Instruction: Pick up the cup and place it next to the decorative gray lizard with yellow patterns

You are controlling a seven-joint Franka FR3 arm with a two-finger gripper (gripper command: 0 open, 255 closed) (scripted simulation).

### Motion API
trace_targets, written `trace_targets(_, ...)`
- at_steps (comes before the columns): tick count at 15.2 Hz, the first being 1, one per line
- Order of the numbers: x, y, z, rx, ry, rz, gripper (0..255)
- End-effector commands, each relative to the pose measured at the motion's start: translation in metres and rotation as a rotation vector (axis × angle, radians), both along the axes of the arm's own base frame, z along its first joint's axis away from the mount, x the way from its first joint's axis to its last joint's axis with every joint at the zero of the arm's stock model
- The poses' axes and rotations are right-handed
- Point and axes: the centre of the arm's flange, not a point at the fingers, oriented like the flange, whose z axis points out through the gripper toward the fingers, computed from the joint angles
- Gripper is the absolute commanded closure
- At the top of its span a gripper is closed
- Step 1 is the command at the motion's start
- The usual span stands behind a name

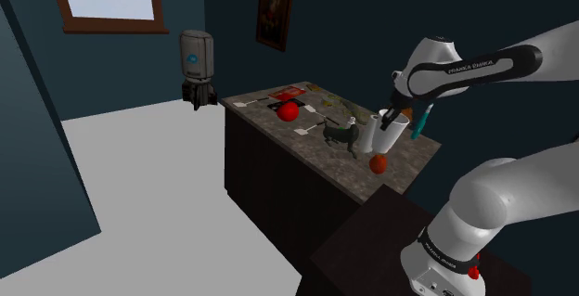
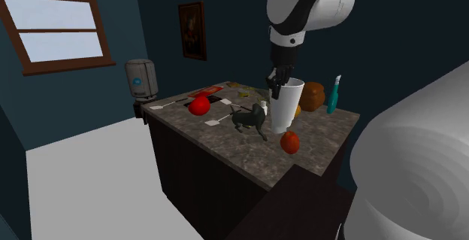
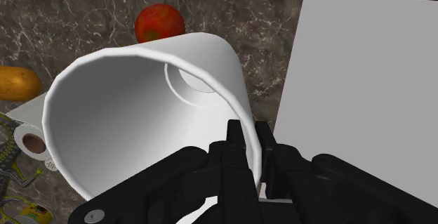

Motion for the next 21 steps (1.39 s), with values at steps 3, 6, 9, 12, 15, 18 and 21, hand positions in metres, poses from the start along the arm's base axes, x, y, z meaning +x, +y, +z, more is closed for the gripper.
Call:
trace_targets(3,-0.001,0.001,0.023,0.0,0.0,0.0,255)
trace_targets(6,-0.001,0.001,0.039,0.0,0.0,0.0,255)
trace_targets(9,0.011,-0.022,0.037,0.0,0.0,0.0,255)
trace_targets(12,0.03,-0.056,0.03,0.0,0.0,0.0,255)
trace_targets(15,0.048,-0.09,0.024,0.0,0.0,0.0,255)
trace_targets(18,0.067,-0.125,0.017,0.0,0.0,0.0,255)
trace_targets(21,0.085,-0.159,0.01,0.0,0.0,0.0,255)
